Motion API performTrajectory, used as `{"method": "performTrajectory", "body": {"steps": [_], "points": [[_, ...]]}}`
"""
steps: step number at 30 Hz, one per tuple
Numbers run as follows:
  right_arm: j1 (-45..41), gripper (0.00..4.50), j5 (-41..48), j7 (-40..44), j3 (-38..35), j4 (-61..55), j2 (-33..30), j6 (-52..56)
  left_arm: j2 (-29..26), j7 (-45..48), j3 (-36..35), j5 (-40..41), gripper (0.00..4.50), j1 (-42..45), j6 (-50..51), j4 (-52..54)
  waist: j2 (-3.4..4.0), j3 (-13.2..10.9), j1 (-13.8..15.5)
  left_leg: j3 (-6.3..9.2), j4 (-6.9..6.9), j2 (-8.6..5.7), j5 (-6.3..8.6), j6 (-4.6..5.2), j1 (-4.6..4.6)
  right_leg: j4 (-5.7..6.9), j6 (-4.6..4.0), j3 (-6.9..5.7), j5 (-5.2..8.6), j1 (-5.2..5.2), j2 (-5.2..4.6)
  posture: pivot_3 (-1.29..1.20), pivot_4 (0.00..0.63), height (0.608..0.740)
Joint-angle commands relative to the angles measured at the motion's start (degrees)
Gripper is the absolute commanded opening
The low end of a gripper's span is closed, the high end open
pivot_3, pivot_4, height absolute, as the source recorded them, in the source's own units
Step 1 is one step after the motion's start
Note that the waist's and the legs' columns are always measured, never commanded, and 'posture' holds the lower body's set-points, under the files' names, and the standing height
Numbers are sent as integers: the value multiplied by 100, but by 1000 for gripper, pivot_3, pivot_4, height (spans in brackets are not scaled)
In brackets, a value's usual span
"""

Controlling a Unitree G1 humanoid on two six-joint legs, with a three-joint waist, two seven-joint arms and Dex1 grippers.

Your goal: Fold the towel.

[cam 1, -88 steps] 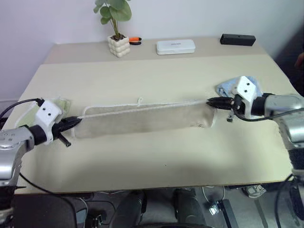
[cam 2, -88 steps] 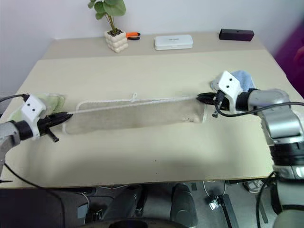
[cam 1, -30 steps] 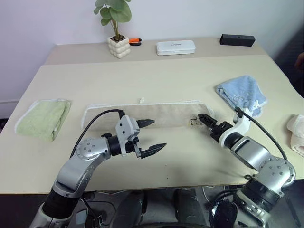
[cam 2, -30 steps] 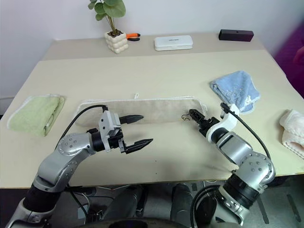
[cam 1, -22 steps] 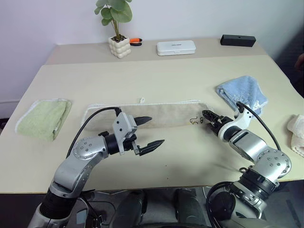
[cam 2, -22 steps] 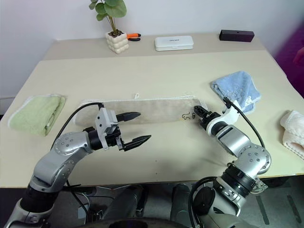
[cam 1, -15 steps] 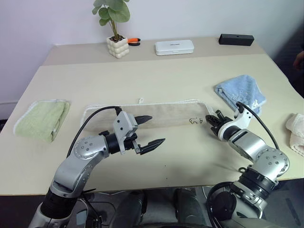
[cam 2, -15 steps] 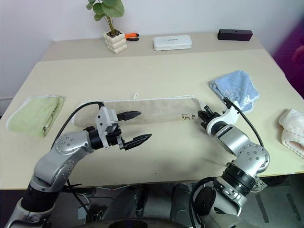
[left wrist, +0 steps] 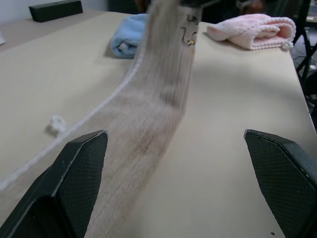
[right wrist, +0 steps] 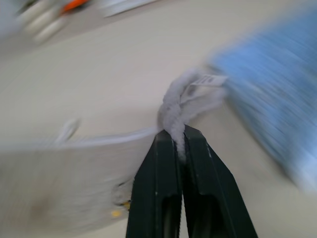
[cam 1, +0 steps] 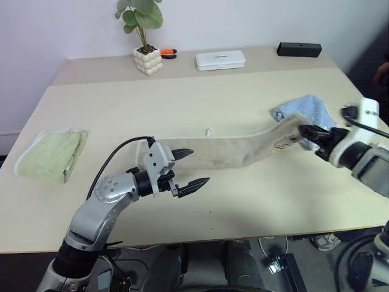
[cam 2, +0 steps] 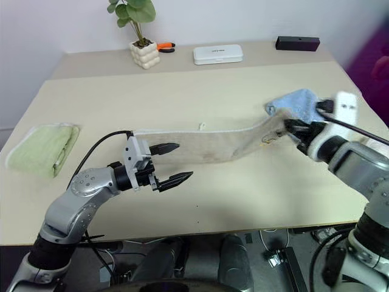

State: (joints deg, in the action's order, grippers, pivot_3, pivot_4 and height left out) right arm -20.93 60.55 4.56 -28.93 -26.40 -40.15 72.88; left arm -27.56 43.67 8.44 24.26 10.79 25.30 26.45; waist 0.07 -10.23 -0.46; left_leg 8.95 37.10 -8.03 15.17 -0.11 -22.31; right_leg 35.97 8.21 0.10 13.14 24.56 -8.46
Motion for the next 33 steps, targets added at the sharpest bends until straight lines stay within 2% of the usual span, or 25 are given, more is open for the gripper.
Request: {"method": "performTrajectory", "body": {"steps": [1,3,5,8,14,15,16,18,22,24,25,29,31,32,33], "points": [[-258,68,-384,721,1291,-576,-167,-438,39,43,16,-33,4500,106,-198,36,-2,-1,4,0,2,-2,0,1,-2,-2,1,0,0,0,-2,0,150,740],[-457,68,-705,899,2040,-668,-106,-608,53,49,32,-48,4500,108,-234,10,-3,-2,-10,-2,3,-5,2,4,-4,-9,2,0,-1,0,-6,0,150,740],[-557,68,-1011,988,2491,-627,-50,-760,69,42,54,-61,4500,108,-261,-9,-5,-3,0,1,3,-5,3,5,-6,-16,3,-1,-1,1,-5,0,150,740],[-681,68,-1859,966,3545,-96,357,-1172,113,-38,82,-104,4500,-21,-319,64,-11,-2,19,7,2,-7,3,5,-9,-21,3,-4,-2,0,-6,0,150,740],[-630,68,-2424,1366,3949,243,565,-1529,72,-160,71,-163,4500,-275,-311,265,-10,-3,121,8,1,-12,3,4,-11,-33,6,-3,-5,0,-7,0,150,740],[-624,484,-2441,1433,3941,245,595,-1539,72,-179,68,-164,4500,-290,-304,276,-10,-3,125,8,1,-12,3,4,-11,-34,7,-3,-6,0,-7,0,150,740],[-615,634,-2448,1486,3913,238,624,-1533,71,-200,72,-164,4500,-299,-301,289,-10,-3,126,11,1,-12,3,4,-11,-34,7,-3,-6,-1,-6,0,150,740],[-588,1301,-2492,1657,3840,155,599,-1634,70,-227,70,-160,4500,-300,-294,291,-10,-3,125,12,1,-12,3,4,-11,-38,8,-3,-6,-3,-6,0,150,740],[-359,3281,-2205,2360,3215,-265,246,-1988,34,-244,12,-148,4500,-314,-312,230,-10,-3,133,14,0,-12,4,6,-12,-44,9,-5,-7,-6,-5,0,150,740],[-358,3281,-2091,2513,2804,-108,195,-2087,-2,-230,-45,-149,4500,-319,-347,151,-10,-3,130,13,-1,-14,6,8,-12,-49,13,-5,-9,-7,-6,0,150,740],[-416,3135,-2120,2463,2638,119,224,-2110,-16,-223,-67,-154,4500,-321,-367,108,-10,-3,123,13,0,-14,6,8,-12,-52,14,-5,-10,-9,-5,0,150,740],[-556,1381,-2798,2457,2774,843,167,-2522,-29,-219,-95,-185,4500,-314,-425,17,-10,-3,121,11,0,-12,5,7,-8,-51,14,-5,-11,-10,-4,0,150,740],[-634,279,-3128,2548,3016,1284,341,-2910,4,-288,-113,-197,4500,-315,-410,15,-10,-3,119,12,-1,-12,5,7,-8,-51,14,-5,-11,-10,-3,0,150,740],[-668,72,-3310,2573,3164,1517,455,-3111,25,-331,-134,-197,4500,-326,-402,17,-10,-3,109,11,-1,-12,5,7,-8,-52,14,-5,-11,-10,-4,0,150,740],[-686,72,-3524,2620,3350,1758,551,-3328,57,-397,-162,-182,4500,-346,-368,36,-10,-3,103,9,-2,-13,5,7,-8,-52,14,-4,-11,-9,-5,0,150,740]]}}
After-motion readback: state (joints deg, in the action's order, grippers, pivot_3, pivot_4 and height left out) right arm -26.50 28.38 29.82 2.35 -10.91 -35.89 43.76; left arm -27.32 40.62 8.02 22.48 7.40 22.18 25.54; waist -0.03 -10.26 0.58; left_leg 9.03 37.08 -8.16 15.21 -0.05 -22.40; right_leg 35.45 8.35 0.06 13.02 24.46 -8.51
